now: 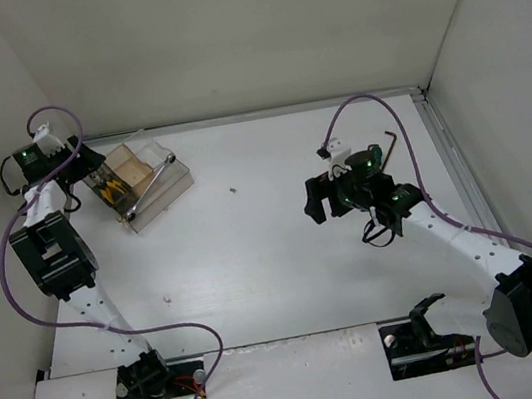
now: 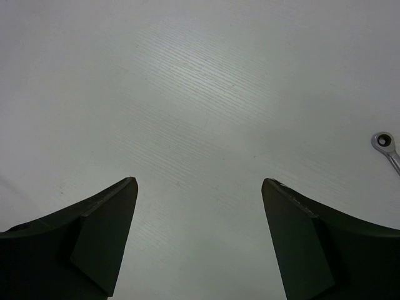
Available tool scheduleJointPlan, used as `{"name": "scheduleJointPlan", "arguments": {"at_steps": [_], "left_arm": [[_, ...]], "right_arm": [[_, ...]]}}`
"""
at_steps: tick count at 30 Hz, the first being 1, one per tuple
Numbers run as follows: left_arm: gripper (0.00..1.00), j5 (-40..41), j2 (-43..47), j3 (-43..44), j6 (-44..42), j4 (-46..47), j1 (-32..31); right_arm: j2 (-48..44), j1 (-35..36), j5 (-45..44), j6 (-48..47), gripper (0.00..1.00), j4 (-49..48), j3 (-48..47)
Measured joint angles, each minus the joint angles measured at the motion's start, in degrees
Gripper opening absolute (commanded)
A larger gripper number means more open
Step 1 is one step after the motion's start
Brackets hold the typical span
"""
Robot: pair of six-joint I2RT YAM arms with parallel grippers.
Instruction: Sort the tools into containers
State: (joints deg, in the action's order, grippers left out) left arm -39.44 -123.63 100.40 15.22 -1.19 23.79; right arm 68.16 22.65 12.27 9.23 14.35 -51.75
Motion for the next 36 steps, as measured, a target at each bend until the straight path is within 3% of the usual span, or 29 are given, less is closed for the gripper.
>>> {"name": "scheduleJointPlan", "arguments": {"at_steps": [5,10,14,18,21,26,36], "left_arm": [[0.71,3.5,2.5,0.0,0.0,-2.6,0.0],[0.80,12.4,11.5,-2.6,-0.3,-8.3,-2.0],[0.91,22.7,24.8,-12.2,0.2,-10.4,-9.6],[0.96,27.8,36.3,-23.6,3.5,-12.0,-20.3],[0.98,28.8,43.6,-34.2,6.0,-13.6,-26.3],[0.99,28.6,52.0,-44.5,7.5,-20.2,-29.8],[1.00,23.1,68.6,-46.8,2.7,-25.8,-31.0]], "right_arm": [[0.3,-2.0,-3.8,1.8,0.73,0.9,-1.7],[2.4,-7.0,-10.8,6.0,0.63,2.5,-5.8],[4.8,-10.8,-16.2,9.6,0.59,4.1,-8.6],[8.5,-13.6,-19.4,11.6,0.56,5.7,-11.2],[11.6,-15.5,-20.4,12.2,0.48,6.0,-12.7],[17.9,-18.7,-19.0,9.3,0.45,6.4,-15.8],[28.6,-20.2,-9.1,-8.9,0.47,7.0,-17.9]]}}
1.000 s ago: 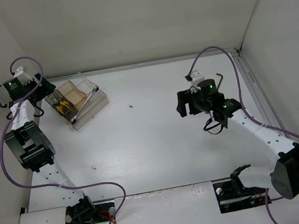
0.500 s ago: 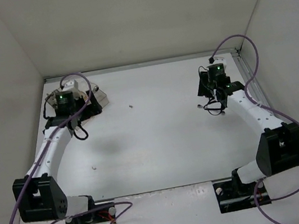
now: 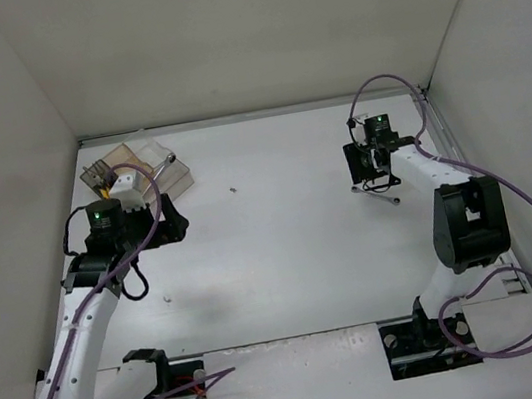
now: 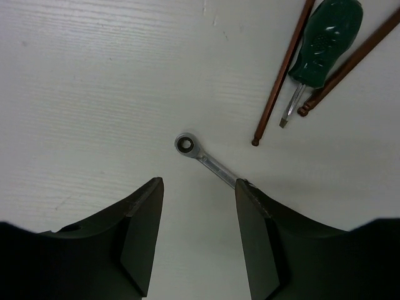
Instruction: Sort the tools into containers
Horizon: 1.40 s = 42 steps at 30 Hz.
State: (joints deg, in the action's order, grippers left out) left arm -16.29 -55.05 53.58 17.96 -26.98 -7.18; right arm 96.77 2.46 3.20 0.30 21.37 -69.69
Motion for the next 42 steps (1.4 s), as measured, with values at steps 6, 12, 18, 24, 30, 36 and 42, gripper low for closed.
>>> {"name": "scheduleJointPlan", "arguments": {"at_steps": [6,12,18,24,30,36,42], "left_arm": [[1.00,-1.1,2.4,-5.4,-1.2,-0.9,-0.3],[1.00,-1.3,1.8,-5.6,-2.1,-1.4,-0.3],[1.00,-1.2,1.7,-5.6,-2.5,-1.4,-0.3],[1.00,-0.6,1.7,-5.6,-2.6,-1.4,-0.3],[1.00,-0.1,1.7,-5.6,-2.6,-1.4,-0.3],[1.00,0.5,1.7,-5.6,-2.6,-1.4,-0.3],[1.00,1.1,1.7,-5.6,-2.6,-1.4,-0.3]], "right_arm": [[1.5,0.0,1.2,-5.1,0.47,0.2,0.0],[4.4,0.0,1.5,-7.5,0.48,0.3,0.0],[9.2,0.0,1.4,-9.9,0.48,2.0,-1.7],[12.7,0.1,1.0,-12.2,0.40,4.0,-5.3],[17.5,1.4,0.9,-13.6,0.20,5.7,-11.2],[19.5,4.3,1.4,-13.5,0.12,7.0,-14.2],[22.0,10.1,4.5,-9.6,0.13,9.0,-18.6]]}}
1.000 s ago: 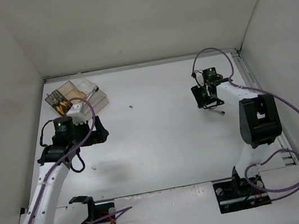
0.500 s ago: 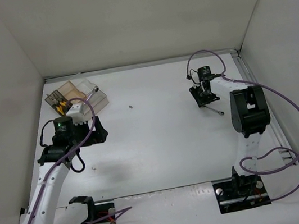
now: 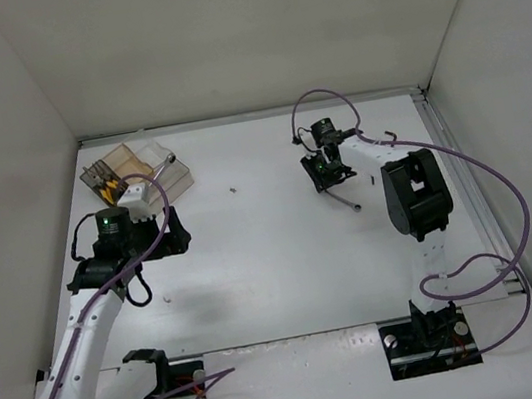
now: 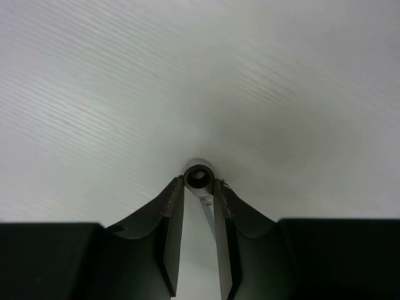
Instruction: Sort the tools into containers
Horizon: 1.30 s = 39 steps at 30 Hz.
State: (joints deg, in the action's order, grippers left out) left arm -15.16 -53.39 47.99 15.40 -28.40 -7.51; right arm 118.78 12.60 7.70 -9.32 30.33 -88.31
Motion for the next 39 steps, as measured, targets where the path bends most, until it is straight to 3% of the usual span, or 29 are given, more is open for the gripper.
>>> {"name": "scheduleJointPlan", "arguments": {"at_steps": [4,9,21,36,38,39], "left_arm": [[1.00,0.0,-0.2,0.0,0.0,0.0,0.0],[1.00,0.0,-0.2,0.0,0.0,0.0,0.0],[1.00,0.0,-0.2,0.0,0.0,0.0,0.0],[1.00,0.0,-0.2,0.0,0.0,0.0,0.0],[1.00,0.0,-0.2,0.0,0.0,0.0,0.0],[1.00,0.0,-0.2,0.0,0.0,0.0,0.0]], "right_arm": [[2.2,3.6,2.1,3.5,0.35,0.5,-4.1],[2.5,4.7,2.5,4.4,0.45,0.5,-5.7],[1.2,3.1,0.3,-3.8,0.41,4.4,-1.9],[0.6,3.9,0.1,-7.5,0.33,6.9,-1.3],[1.0,3.9,0.6,-8.1,0.24,9.1,-2.1],[1.3,3.9,0.7,-8.3,0.24,9.5,-2.7]]}}
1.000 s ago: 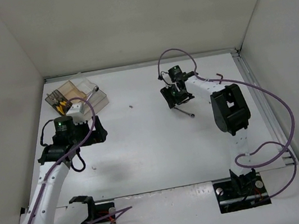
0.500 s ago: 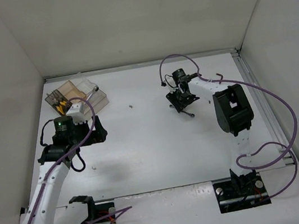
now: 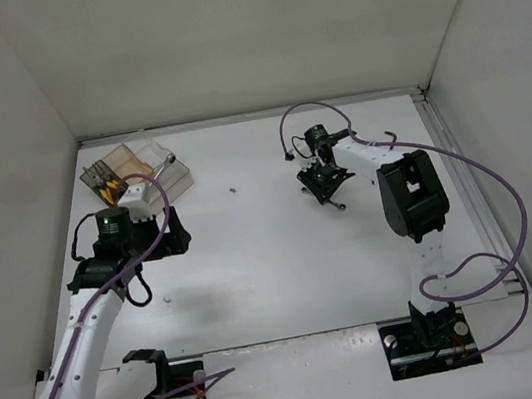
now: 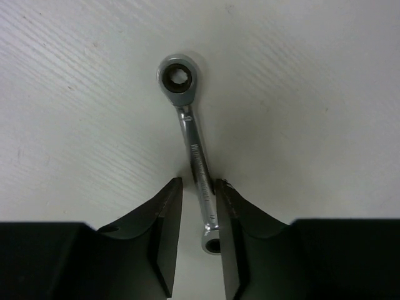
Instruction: Sort the tools into containers
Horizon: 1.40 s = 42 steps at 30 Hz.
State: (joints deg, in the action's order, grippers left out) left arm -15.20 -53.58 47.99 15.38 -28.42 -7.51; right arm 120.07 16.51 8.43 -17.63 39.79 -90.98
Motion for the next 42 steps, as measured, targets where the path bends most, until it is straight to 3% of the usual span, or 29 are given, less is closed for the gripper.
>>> {"name": "scheduleJointPlan", "arguments": {"at_steps": [3,4,12,31,42], "left_arm": [[1.00,0.0,0.0,0.0,0.0,0.0,0.0],[1.00,0.0,0.0,0.0,0.0,0.0,0.0],[1.00,0.0,0.0,0.0,0.0,0.0,0.0],[1.00,-3.2,0.8,0.0,2.9,0.6,0.0],[0.99,-12.0,-5.8,-0.1,20.4,16.7,-0.8]], "right_arm": [[0.7,0.2,0.2,-0.7,0.10,2.0,-1.1],[0.9,0.3,0.1,-0.9,0.00,2.5,-1.5],[2.0,1.0,1.6,0.3,0.00,4.7,-3.6],[-3.6,1.3,7.8,8.9,0.00,-2.0,-1.5],[-8.5,6.6,11.8,12.4,0.00,-3.1,-1.5]]}}
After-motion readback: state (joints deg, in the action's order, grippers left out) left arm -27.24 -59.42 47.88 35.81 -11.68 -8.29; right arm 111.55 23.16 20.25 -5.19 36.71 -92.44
